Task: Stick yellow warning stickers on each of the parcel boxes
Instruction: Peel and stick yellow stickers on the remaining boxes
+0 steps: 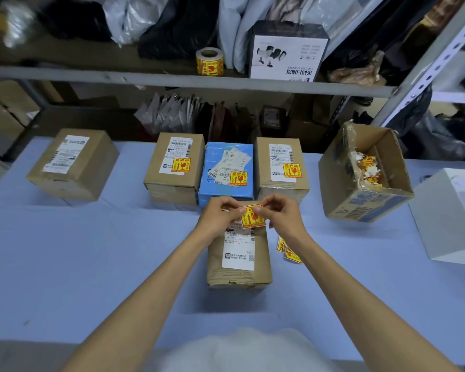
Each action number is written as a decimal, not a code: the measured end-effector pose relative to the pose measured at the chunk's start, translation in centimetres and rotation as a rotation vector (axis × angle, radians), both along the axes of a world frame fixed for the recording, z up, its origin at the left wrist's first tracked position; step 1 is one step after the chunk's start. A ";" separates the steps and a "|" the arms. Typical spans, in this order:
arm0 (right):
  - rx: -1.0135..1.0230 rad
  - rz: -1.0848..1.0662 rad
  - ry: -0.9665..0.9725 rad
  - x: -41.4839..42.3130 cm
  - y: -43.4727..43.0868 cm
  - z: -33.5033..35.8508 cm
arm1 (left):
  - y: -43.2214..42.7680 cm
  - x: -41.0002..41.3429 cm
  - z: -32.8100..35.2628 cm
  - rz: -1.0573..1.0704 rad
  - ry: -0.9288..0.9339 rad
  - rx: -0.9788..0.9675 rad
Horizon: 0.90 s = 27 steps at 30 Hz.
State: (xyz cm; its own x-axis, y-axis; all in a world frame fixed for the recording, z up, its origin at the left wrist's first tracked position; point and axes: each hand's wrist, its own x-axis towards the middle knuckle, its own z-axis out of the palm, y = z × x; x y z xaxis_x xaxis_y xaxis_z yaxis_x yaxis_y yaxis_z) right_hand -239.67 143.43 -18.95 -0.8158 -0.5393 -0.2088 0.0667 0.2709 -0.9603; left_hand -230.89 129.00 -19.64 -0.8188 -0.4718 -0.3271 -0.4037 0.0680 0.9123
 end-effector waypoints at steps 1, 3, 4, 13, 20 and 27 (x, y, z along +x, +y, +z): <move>-0.005 -0.002 0.005 0.0 -0.1 0.1 | -0.2 0.0 0.1 -0.002 0.001 0.001; -0.017 -0.014 0.018 0.1 -0.3 0.1 | -0.5 0.1 0.3 -0.002 0.010 0.008; -0.022 -0.026 0.026 0.2 -0.4 0.1 | -0.6 0.1 0.4 -0.005 0.016 0.013; -0.012 -0.030 0.038 0.4 -1.5 0.2 | -2.1 0.7 0.7 -0.076 -0.021 -0.082; 0.011 -0.009 0.075 0.4 -1.7 0.3 | -2.6 0.9 1.1 -0.136 -0.034 -0.124; 0.031 -0.079 0.165 0.7 -1.8 0.4 | -2.5 1.3 1.4 -0.142 -0.053 -0.044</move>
